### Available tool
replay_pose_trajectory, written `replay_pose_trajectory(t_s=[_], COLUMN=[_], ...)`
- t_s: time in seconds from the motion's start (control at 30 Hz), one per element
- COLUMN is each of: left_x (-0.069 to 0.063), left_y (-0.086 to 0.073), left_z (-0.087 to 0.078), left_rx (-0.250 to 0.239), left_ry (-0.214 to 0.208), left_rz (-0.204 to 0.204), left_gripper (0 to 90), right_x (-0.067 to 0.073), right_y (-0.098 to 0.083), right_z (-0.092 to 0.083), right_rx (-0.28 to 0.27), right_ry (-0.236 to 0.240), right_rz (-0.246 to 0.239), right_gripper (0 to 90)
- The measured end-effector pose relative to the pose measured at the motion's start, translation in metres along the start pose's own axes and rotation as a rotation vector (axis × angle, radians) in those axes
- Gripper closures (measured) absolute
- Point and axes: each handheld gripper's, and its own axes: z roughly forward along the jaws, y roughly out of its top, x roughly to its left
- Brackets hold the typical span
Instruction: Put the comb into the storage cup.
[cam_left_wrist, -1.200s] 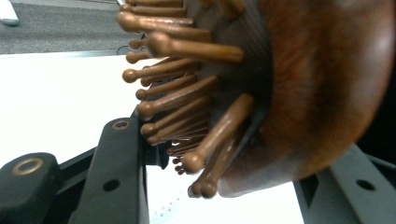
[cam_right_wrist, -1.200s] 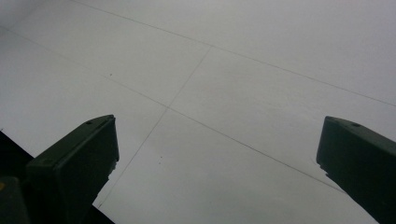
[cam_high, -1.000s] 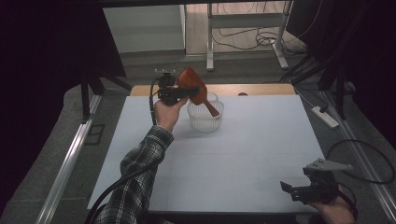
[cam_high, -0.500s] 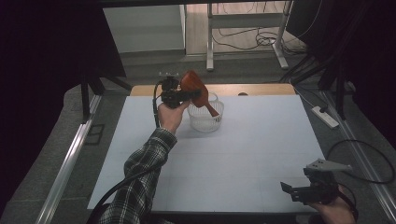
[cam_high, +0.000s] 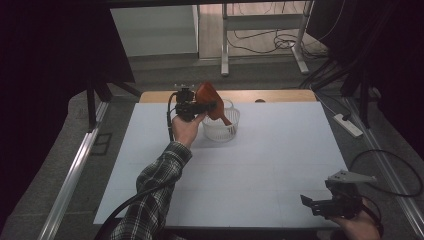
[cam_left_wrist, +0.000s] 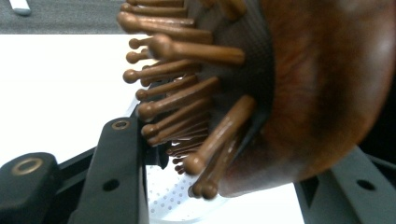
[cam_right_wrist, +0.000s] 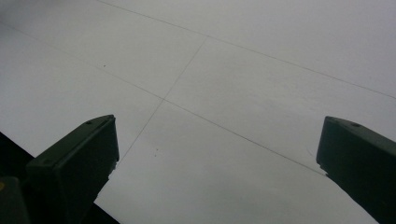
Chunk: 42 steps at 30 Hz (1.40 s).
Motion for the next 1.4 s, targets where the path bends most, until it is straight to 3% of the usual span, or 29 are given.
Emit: replay_pose_trajectory(t_s=[0.27, 0.37, 0.63, 0.9, 1.4], left_x=[0.002, 0.003, 0.016, 0.019, 0.031], left_y=[-0.006, -0.008, -0.016, -0.019, -0.027], left_z=[0.000, 0.002, 0.000, 0.000, 0.000], left_rx=[-0.005, 0.016, -0.008, -0.018, -0.036], left_ry=[0.003, 0.027, -0.002, -0.010, -0.039], left_rz=[-0.018, -0.016, -0.092, -0.105, -0.174], left_gripper=[52.4, 52.2, 52.1, 52.1, 51.9], right_x=[0.000, 0.000, 0.000, 0.000, 0.000], right_y=[0.000, 0.000, 0.000, 0.000, 0.001], right_z=[0.000, 0.000, 0.001, 0.001, 0.002], right_rx=[0.001, 0.002, 0.007, 0.013, 0.022], right_ry=[-0.001, -0.001, -0.002, -0.006, -0.008], right_rz=[0.000, 0.003, 0.002, 0.004, 0.006], right_gripper=[0.0, 0.0, 0.0, 0.0, 0.0])
